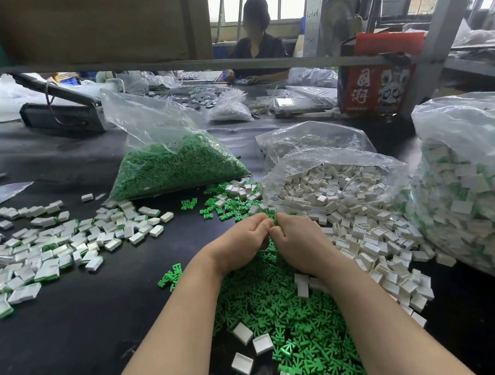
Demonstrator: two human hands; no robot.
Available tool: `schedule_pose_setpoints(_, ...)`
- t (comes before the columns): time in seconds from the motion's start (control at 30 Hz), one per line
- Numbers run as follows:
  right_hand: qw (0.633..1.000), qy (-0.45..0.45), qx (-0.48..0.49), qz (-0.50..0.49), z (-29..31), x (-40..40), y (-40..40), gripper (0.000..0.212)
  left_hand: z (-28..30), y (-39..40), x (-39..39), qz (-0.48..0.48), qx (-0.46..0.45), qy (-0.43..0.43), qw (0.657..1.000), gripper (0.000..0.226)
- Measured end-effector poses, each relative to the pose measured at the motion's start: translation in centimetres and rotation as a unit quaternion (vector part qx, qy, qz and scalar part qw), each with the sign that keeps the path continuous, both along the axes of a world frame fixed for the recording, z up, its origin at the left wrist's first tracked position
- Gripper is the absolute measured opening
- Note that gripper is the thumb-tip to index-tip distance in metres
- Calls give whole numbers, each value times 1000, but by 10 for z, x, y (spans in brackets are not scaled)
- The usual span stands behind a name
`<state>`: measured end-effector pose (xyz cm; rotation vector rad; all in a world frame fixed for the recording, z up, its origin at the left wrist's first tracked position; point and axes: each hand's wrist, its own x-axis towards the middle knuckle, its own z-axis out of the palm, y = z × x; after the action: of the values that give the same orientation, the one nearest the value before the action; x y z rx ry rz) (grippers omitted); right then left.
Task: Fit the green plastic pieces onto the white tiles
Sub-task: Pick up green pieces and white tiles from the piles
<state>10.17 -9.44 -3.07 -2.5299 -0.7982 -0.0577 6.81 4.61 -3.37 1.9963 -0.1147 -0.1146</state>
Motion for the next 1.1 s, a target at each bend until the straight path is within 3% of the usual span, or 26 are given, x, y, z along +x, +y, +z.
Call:
schedule_pose_setpoints(0.73, 1000, 3, -3, 14, 1, -2, -2, 26, 1, 0, -4, 11, -19, -12, 1000, 24)
schedule_pose_setpoints(0.83, 995, 58, 73, 28, 3, -3, -1, 21, -2, 5, -3, 6, -51, -16, 999, 26)
schedule_pose_setpoints(0.97, 953, 157, 253, 45, 4, -2, -3, 29, -3, 6, -4, 11, -77, -46, 996, 27)
schedule_pose_setpoints(1.1, 944, 173, 275, 55, 4, 0, -6, 34, -1, 3, -5, 5, -105, -45, 993, 22)
